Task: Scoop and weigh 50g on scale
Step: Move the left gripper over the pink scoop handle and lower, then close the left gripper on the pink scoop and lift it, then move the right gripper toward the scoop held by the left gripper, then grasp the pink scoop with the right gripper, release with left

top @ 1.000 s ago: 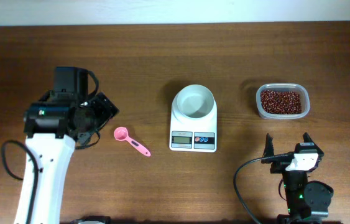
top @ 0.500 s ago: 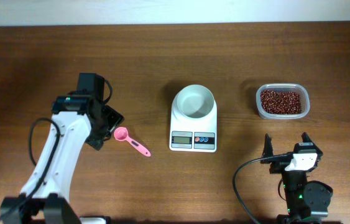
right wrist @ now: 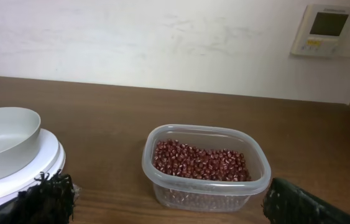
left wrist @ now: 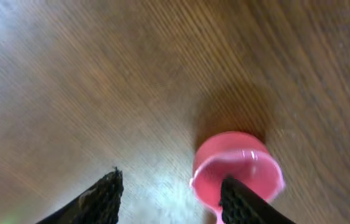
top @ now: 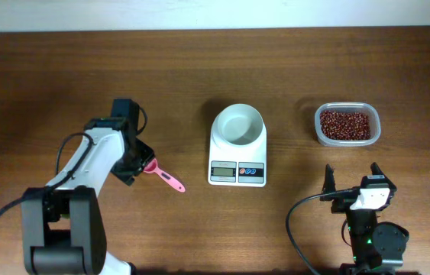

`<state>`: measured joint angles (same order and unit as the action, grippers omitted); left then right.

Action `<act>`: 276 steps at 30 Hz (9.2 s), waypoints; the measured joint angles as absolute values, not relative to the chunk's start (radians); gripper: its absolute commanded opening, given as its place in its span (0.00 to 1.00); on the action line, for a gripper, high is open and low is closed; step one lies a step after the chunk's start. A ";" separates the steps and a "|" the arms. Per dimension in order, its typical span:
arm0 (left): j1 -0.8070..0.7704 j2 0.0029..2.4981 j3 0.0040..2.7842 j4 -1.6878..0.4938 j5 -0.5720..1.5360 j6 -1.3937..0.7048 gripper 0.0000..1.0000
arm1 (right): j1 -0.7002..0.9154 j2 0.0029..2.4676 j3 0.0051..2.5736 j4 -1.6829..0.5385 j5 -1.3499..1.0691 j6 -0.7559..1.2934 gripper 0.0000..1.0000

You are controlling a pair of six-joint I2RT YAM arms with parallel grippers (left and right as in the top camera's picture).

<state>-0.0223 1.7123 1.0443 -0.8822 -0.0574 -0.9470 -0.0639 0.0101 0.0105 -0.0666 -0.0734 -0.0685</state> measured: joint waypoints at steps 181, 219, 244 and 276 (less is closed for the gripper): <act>-0.366 1.186 0.931 -1.006 0.237 -1.493 0.00 | 0.672 1.218 0.398 0.477 -0.625 1.169 0.61; -0.448 1.186 0.931 -0.981 0.273 -1.549 0.00 | 0.690 1.230 0.397 0.597 -0.585 1.245 0.35; -0.448 1.186 0.931 -0.982 0.254 -1.549 0.00 | 0.717 1.232 0.397 0.556 -0.572 1.248 0.14; -0.451 1.186 0.931 -1.029 0.263 -1.553 0.00 | 0.723 1.234 0.397 0.540 -0.563 1.244 0.04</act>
